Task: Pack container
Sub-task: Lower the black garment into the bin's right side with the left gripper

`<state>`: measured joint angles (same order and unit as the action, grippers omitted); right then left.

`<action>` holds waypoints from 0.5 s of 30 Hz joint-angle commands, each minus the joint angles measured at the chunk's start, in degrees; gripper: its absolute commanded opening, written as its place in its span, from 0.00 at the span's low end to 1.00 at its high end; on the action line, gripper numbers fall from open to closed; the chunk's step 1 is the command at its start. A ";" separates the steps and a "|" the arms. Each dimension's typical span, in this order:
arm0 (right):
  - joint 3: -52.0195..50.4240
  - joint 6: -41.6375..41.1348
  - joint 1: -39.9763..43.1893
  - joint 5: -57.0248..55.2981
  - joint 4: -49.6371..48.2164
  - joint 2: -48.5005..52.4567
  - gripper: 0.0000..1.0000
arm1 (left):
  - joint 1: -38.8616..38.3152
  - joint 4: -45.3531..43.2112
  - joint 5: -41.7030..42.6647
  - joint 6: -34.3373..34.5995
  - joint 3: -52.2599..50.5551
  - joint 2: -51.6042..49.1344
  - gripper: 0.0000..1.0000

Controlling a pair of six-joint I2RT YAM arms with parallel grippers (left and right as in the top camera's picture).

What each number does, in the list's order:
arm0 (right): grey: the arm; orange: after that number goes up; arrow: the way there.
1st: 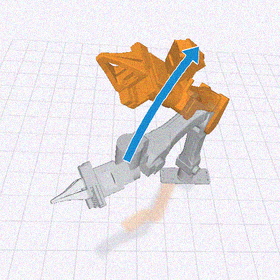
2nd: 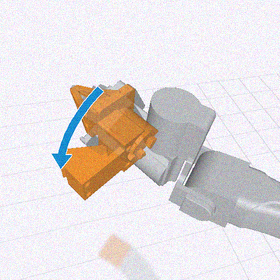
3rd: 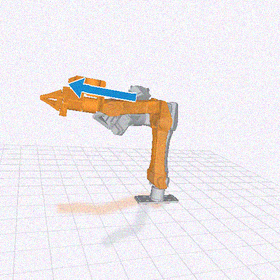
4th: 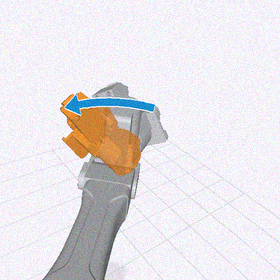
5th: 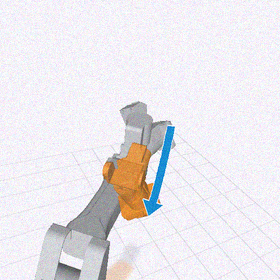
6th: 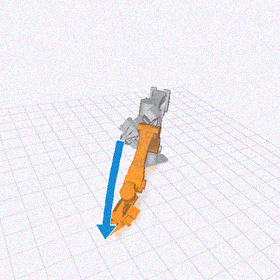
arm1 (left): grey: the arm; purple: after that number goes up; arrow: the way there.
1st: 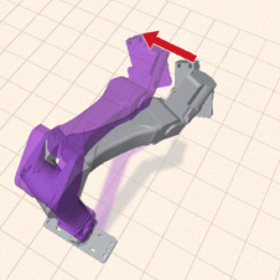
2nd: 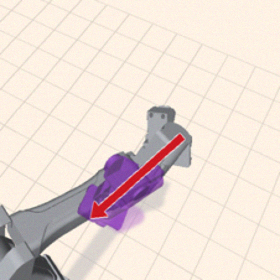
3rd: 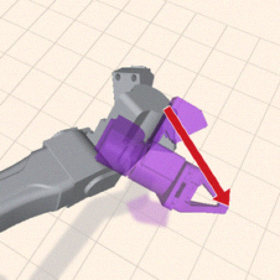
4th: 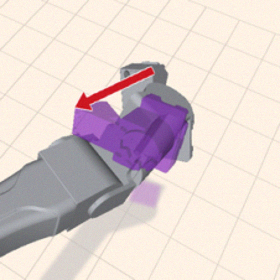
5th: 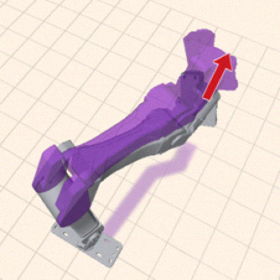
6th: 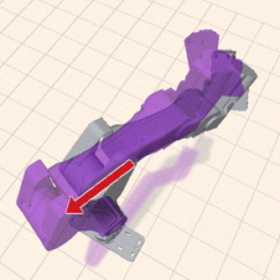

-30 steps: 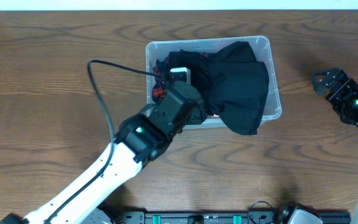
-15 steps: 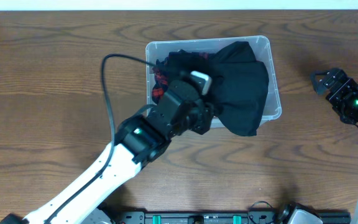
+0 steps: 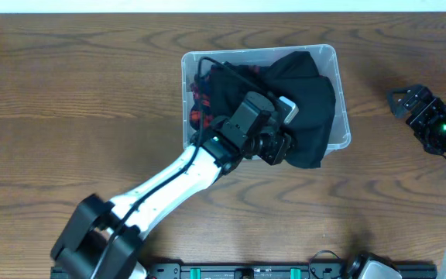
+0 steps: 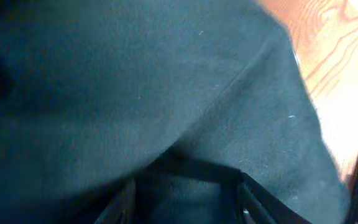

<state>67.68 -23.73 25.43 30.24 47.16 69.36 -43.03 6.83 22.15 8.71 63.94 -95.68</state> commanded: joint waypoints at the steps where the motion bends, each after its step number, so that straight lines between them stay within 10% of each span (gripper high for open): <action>1: 0.13 -0.46 0.44 0.61 0.02 0.02 0.99 | 1.64 -2.14 1.14 -0.26 -0.04 -4.17 0.52; 11: 0.13 -0.46 0.44 0.61 0.02 0.02 0.99 | 7.02 -6.12 -0.07 13.03 -0.04 -4.04 0.48; 15: 0.13 -0.46 0.44 0.61 0.02 0.02 0.99 | 6.95 -2.93 -0.02 16.11 -0.02 3.26 0.74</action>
<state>67.68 -23.73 25.43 30.24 47.16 69.36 -37.12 2.57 24.95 20.56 63.96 -97.82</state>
